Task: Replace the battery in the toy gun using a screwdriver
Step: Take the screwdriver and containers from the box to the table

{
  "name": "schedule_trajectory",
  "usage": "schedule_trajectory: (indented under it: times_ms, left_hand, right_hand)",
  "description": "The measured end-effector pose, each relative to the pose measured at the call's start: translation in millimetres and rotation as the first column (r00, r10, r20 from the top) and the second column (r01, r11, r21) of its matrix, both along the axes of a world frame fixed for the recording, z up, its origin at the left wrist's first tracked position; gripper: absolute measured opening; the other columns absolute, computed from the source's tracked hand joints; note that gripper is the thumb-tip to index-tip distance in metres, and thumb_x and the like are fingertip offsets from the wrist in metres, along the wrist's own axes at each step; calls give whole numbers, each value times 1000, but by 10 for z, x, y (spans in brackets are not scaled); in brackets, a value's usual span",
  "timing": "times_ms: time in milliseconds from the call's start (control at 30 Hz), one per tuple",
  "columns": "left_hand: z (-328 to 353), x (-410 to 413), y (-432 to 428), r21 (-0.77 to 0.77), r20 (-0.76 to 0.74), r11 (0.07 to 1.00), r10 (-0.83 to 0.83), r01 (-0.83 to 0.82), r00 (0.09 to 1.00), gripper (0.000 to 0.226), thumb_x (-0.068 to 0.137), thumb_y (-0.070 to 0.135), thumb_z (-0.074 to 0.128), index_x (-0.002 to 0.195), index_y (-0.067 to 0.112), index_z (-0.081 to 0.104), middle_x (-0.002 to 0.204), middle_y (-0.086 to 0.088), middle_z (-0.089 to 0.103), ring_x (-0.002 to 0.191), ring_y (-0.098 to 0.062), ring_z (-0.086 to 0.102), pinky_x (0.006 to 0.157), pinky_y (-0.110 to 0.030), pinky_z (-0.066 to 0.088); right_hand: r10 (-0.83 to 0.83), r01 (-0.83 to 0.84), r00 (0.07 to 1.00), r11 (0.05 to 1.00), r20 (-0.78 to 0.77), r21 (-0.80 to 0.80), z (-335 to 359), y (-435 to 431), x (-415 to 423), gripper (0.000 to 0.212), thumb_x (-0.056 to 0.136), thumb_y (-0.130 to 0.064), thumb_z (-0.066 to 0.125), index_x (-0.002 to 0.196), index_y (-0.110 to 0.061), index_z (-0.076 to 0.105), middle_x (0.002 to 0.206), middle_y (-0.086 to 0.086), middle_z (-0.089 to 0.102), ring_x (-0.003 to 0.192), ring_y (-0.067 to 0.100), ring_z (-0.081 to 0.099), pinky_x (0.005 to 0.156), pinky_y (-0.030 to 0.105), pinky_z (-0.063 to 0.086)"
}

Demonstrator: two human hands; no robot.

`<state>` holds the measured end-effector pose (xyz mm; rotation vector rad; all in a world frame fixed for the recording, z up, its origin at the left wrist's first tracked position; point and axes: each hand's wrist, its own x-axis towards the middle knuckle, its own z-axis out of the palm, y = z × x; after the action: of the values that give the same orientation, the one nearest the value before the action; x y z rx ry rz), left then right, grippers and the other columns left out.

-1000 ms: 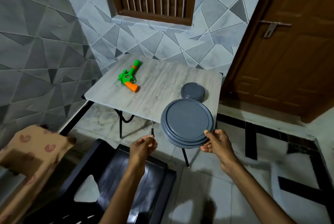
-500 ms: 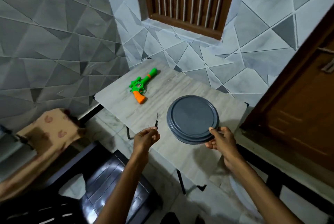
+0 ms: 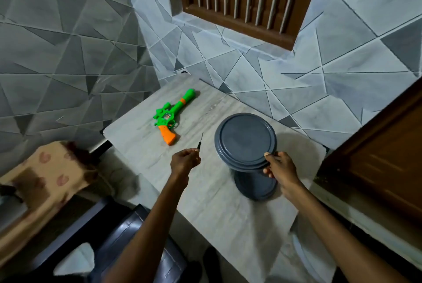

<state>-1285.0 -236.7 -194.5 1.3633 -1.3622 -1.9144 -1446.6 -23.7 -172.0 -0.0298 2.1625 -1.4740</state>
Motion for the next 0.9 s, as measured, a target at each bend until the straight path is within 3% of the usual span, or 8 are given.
schedule_trajectory:
  times_ms: [133, 300, 400, 500, 633, 733, 900]
  left_hand:
    - [-323, -372, -368, 39, 70, 999, -12, 9, 997, 6, 88, -2, 63, 87, -2, 69, 72, -12, 62, 63, -21, 60, 65, -24, 59]
    - [-812, -788, -731, 87, 178, 996, -34, 19, 983, 11, 85, -3, 64, 79, 3, 71, 73, -13, 65, 63, -20, 62, 75, -31, 60]
    - [-1044, -983, -869, 88, 219, 994, -82, 64, 972, 16, 84, -6, 62, 75, 5, 70, 75, -12, 66, 62, -19, 62, 69, -26, 60]
    - [-1219, -1145, -987, 74, 257, 991, -127, 111, 958, 19, 82, -8, 60, 78, 6, 72, 81, -14, 69, 67, -20, 64, 73, -31, 60]
    - [-1402, -1320, -1116, 34, 319, 989, -149, 145, 936, 18, 78, -4, 67, 73, 13, 73, 80, -10, 70, 73, -21, 65, 79, -36, 59]
    - [-1491, -1417, -1175, -1, 355, 986, -158, 169, 922, 8, 77, 6, 75, 81, 12, 74, 88, -11, 72, 81, -23, 66, 79, -37, 59]
    - [-1516, -1541, -1205, -80, 442, 964, -192, 252, 876, 19, 80, 14, 75, 99, 10, 77, 102, -8, 73, 99, -22, 66, 87, -33, 55]
  right_hand:
    - [7, -7, 1000, 996, 4, 88, -241, -367, -354, 20, 95, -24, 59, 102, -6, 55, 76, 12, 60, 47, 16, 52, 35, 19, 37]
    - [26, -32, 999, 988, 40, 148, -617, -741, -747, 20, 96, -22, 57, 103, -3, 54, 87, 17, 60, 50, 18, 50, 42, 21, 45]
    - [34, -39, 999, 976, 28, 214, -812, -867, -936, 18, 97, -20, 56, 101, -3, 54, 86, 19, 61, 52, 18, 52, 38, 18, 42]
    - [68, -71, 997, 958, 18, 279, -987, -960, -1105, 21, 97, -20, 56, 104, -1, 55, 88, 19, 65, 56, 18, 58, 37, 16, 42]
    - [108, -121, 993, 930, 56, 347, -1235, -1020, -1268, 24, 96, -21, 57, 107, 0, 59, 96, 18, 67, 73, 28, 65, 47, 25, 44]
    - [148, -175, 984, 910, 99, 375, -1377, -1005, -1321, 25, 96, -25, 57, 109, -4, 61, 104, 17, 68, 89, 31, 68, 54, 26, 45]
    - [205, -241, 970, 882, 130, 405, -1512, -955, -1346, 19, 95, -31, 57, 103, -15, 62, 108, 13, 69, 101, 32, 65, 78, 37, 47]
